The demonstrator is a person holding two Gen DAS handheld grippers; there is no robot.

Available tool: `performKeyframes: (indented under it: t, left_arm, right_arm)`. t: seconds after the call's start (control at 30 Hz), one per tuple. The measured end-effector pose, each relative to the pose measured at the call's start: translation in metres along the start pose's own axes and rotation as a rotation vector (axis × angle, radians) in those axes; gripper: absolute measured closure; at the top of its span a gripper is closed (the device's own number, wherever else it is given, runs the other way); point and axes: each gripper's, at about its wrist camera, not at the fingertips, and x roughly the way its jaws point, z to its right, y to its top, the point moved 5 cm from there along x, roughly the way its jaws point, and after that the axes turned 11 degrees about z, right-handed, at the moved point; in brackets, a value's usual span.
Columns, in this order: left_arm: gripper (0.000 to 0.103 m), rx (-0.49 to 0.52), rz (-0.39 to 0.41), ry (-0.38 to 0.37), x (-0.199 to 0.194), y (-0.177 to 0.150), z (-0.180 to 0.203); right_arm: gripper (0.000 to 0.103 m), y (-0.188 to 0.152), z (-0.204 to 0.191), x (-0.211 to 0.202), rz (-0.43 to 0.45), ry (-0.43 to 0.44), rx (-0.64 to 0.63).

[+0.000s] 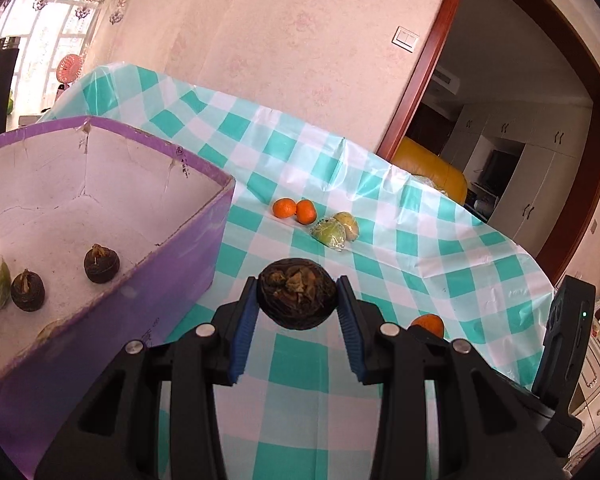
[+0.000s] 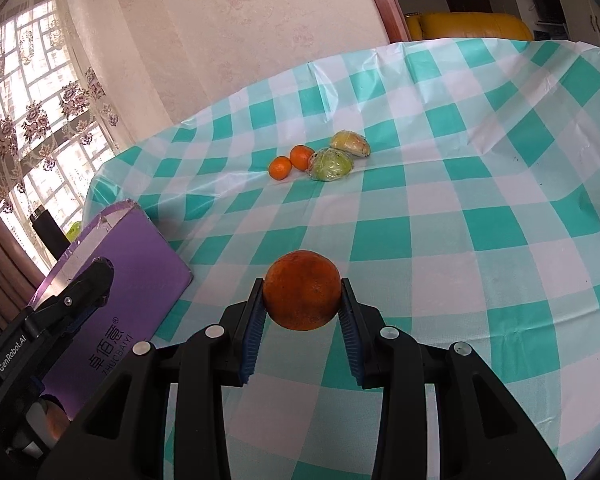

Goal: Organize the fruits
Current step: 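Lift the dark fruit and orange with both tools toward the purple box, then open both tools over the purple box to drop the dark fruit and orange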

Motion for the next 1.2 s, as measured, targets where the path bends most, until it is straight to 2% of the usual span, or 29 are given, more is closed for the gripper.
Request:
performKeyframes:
  t: [0.17, 0.27, 0.47, 0.8, 1.0, 1.2]
  left_arm:
    - [0.064, 0.071, 0.094, 0.055, -0.036, 0.031, -0.004]
    - [0.063, 0.110, 0.103, 0.126, -0.047, 0.044, -0.014]
    - [0.063, 0.145, 0.005, 0.310, -0.056, 0.058, -0.051]
    - [0.063, 0.153, -0.094, 0.443, -0.071, 0.073, -0.109]
    - [0.063, 0.169, -0.157, 0.484, -0.071, 0.072, -0.139]
    - [0.063, 0.236, -0.196, 0.547, -0.080, 0.075, -0.167]
  right_arm:
    - [0.067, 0.005, -0.036, -0.008, 0.016, 0.059, -0.058]
    - [0.067, 0.004, -0.058, -0.009, 0.015, 0.093, -0.091]
    - [0.067, 0.008, -0.103, -0.012, 0.018, 0.157, -0.167]
    - [0.067, 0.014, -0.176, -0.016, 0.032, 0.267, -0.288]
    - [0.067, 0.002, -0.220, -0.017, 0.024, 0.332, -0.389]
    - [0.067, -0.018, -0.257, -0.014, -0.009, 0.399, -0.480]
